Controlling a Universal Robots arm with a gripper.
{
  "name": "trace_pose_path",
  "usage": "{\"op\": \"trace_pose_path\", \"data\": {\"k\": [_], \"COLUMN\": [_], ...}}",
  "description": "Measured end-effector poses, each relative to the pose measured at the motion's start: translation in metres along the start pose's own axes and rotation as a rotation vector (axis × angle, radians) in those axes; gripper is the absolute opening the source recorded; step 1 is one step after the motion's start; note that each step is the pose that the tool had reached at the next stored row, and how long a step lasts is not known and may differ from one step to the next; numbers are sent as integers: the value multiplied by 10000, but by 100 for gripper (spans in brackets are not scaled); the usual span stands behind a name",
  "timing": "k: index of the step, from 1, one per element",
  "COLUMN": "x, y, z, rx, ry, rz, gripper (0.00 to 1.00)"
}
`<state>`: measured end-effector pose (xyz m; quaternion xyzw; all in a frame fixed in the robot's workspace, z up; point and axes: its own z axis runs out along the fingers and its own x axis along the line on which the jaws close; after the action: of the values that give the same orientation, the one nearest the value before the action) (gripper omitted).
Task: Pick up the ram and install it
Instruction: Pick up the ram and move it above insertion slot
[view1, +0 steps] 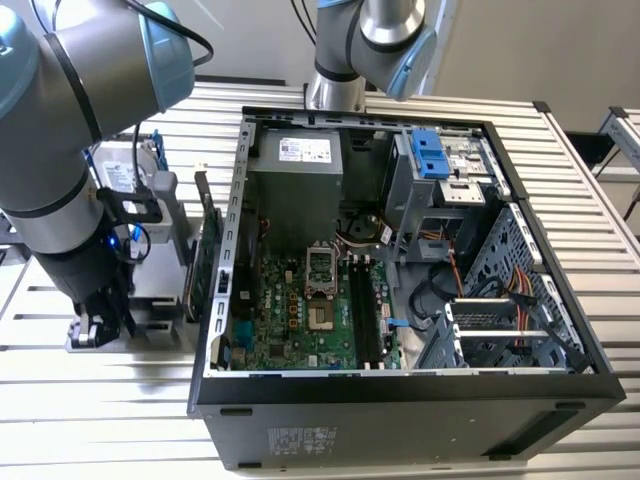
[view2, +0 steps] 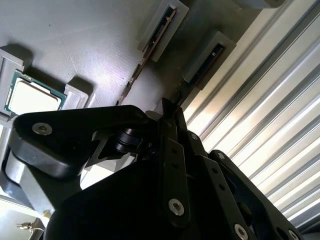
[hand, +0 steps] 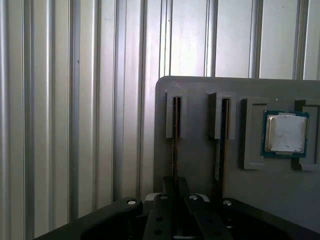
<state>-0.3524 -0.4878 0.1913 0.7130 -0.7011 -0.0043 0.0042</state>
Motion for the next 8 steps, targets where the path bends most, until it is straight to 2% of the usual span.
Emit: {"op": "trace_pose_path", "data": {"k": [8], "x": [-1], "y": [0], "z": [0], "rx": [0], "ry": [0], "rz": [0], "gripper": [0]}}
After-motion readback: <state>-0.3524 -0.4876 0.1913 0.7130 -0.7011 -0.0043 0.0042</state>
